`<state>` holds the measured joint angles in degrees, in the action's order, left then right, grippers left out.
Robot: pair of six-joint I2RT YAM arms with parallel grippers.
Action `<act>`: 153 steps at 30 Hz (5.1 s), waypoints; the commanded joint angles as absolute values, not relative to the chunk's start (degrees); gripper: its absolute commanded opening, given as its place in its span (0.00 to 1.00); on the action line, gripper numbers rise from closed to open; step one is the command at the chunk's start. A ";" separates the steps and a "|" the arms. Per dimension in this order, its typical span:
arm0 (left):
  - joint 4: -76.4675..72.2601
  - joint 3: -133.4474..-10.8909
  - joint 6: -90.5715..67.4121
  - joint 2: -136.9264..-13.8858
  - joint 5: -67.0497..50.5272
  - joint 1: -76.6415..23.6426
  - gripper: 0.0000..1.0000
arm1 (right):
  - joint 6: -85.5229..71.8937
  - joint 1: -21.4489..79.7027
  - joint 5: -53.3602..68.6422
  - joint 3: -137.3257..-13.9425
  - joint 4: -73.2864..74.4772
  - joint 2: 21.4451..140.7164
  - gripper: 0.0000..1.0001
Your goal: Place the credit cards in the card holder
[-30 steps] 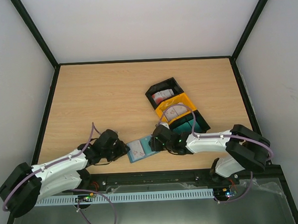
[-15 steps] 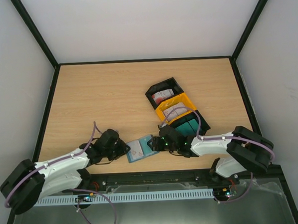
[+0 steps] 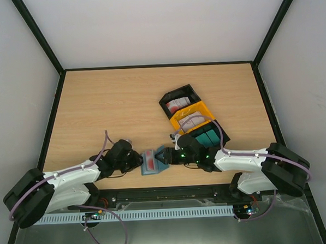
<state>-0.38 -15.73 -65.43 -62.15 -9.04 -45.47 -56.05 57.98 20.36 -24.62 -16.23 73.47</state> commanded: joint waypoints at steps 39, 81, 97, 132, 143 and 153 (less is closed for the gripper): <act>7.21 -10.77 -67.64 -38.85 -3.48 -46.36 0.48 | -60.95 58.65 26.85 -34.08 -26.93 92.53 0.58; 0.61 -9.83 -67.89 -41.12 -9.37 -50.59 0.62 | -59.05 58.69 3.84 -37.06 3.27 86.88 0.45; 5.33 -14.18 -75.09 -50.62 7.40 -58.53 0.32 | -50.06 58.72 11.82 -31.92 1.97 78.49 0.41; -2.27 -25.37 -54.77 -73.95 -8.46 -46.89 0.41 | -48.03 57.70 13.38 -40.03 11.03 86.67 0.40; 10.95 -27.40 -58.64 -64.44 -3.27 -46.88 0.75 | -58.79 57.74 15.46 -31.20 2.68 77.73 0.36; 5.20 -18.41 -70.98 -54.85 -10.02 -49.73 0.78 | -49.41 58.03 14.79 -27.86 0.82 66.30 0.50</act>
<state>5.93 -19.66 -65.17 -56.95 -7.99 -48.10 -53.49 57.69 11.73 -30.17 3.86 66.94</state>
